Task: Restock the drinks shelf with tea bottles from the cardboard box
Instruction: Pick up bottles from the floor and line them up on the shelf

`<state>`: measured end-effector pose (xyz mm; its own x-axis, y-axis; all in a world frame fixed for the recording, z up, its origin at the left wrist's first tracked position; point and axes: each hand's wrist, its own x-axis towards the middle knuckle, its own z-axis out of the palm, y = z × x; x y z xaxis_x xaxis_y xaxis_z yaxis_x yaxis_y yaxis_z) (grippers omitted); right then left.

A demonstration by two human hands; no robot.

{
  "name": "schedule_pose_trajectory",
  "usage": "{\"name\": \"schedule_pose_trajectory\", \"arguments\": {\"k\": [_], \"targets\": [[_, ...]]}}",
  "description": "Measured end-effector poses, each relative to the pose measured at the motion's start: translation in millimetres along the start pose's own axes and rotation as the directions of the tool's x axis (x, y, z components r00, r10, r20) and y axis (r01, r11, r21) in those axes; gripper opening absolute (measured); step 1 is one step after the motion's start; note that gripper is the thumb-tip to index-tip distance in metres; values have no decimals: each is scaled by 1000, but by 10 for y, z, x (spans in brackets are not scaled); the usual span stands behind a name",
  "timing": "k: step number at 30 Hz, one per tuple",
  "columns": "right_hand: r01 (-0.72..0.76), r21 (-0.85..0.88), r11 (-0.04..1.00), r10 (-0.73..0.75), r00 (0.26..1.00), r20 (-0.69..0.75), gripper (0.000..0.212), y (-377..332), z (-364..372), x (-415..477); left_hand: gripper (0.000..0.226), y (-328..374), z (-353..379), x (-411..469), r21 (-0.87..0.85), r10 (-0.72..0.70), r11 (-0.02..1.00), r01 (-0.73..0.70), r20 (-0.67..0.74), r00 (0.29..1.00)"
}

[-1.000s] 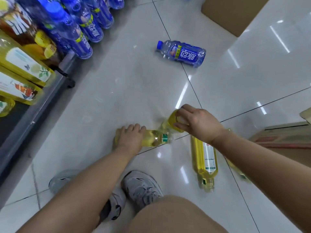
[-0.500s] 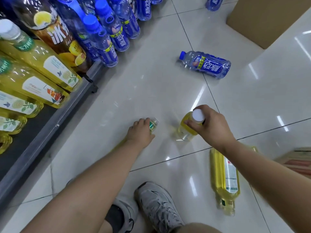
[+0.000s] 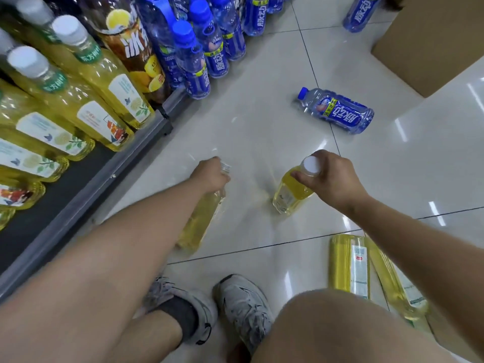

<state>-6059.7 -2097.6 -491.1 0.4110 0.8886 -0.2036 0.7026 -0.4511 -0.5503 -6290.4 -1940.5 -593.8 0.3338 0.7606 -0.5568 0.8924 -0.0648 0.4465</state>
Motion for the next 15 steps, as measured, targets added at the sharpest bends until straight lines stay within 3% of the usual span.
{"name": "schedule_pose_trajectory", "arguments": {"k": [3, 8, 15], "targets": [[61, 16, 998, -62, 997, 36, 41, -437, -79, -21, 29, -183, -402, -282, -143, -31, 990, 13, -129, 991], [177, 43, 983, -179, 983, 45, 42, -1249, -187, -134, 37, -388, -973, -866, -324, -51, 944, -56, -315, 948], [334, 4, 943, -334, 942, 23, 41, -2315, -306, -483, 28, -505, -1730, -1854, -274, 69, 932, -239, -512, 856]]}}
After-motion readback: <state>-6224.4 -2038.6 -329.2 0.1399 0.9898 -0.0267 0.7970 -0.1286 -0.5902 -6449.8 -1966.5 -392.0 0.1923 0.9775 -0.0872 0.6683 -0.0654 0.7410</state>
